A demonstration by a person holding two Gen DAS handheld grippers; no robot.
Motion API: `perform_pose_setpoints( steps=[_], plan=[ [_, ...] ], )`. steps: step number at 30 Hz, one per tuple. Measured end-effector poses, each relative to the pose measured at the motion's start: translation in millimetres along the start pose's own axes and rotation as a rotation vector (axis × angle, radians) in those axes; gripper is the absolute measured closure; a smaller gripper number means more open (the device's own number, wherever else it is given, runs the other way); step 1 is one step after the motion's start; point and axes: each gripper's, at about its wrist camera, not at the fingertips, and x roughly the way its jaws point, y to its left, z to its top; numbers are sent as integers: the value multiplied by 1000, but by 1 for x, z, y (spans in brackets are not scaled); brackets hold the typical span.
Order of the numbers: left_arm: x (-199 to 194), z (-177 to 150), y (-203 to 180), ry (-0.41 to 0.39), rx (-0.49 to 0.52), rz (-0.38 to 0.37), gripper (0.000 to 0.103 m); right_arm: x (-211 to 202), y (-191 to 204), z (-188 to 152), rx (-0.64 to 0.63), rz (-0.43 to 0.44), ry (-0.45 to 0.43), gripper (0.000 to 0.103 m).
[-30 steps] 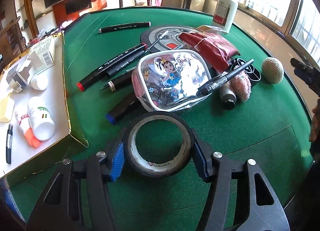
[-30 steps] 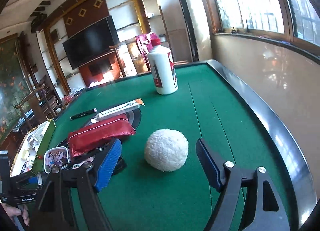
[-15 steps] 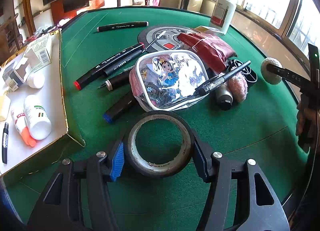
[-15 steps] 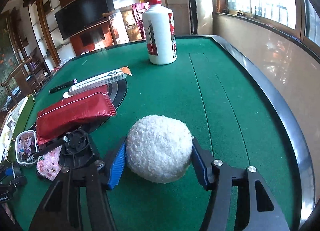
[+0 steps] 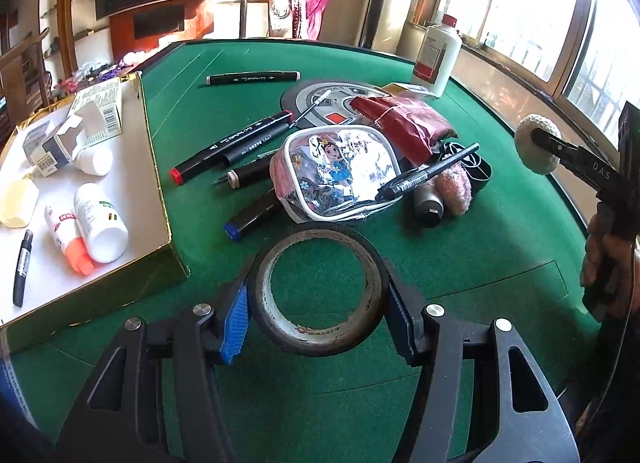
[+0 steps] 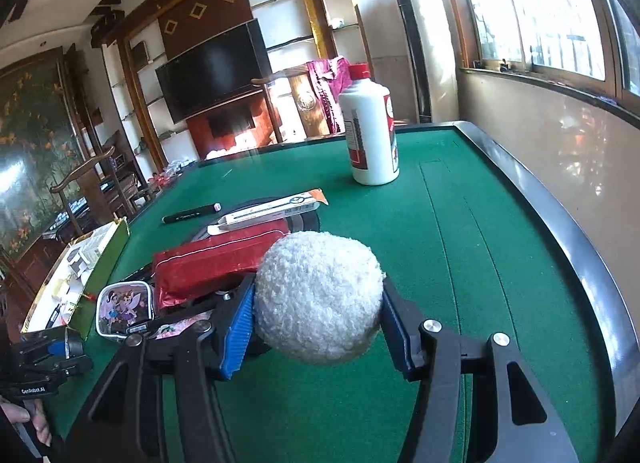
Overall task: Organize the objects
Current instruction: 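Carry the tape roll with left tool while right tool carries fuzzy ball to tray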
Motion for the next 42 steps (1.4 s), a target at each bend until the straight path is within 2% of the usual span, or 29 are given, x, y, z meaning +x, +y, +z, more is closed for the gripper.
perform_pose_setpoints(
  steps=[9,13,21,33,42],
  plan=[
    [-29,5,14,-68,-29,-9,45,-5,60,-8,-81,116,-17,45],
    [-43,5,28,-92,-50,-5,45,4,93,-11,-64,210,16,45],
    [-71,3,68,-143,-117,26,45,21,168,-16,-126,327,66,45],
    [-99,-6,129,-197,-225,86,45,38,239,-22,-181,432,117,45],
    [-104,-19,175,-187,-304,126,45,47,306,-21,-265,501,149,45]
  ],
)
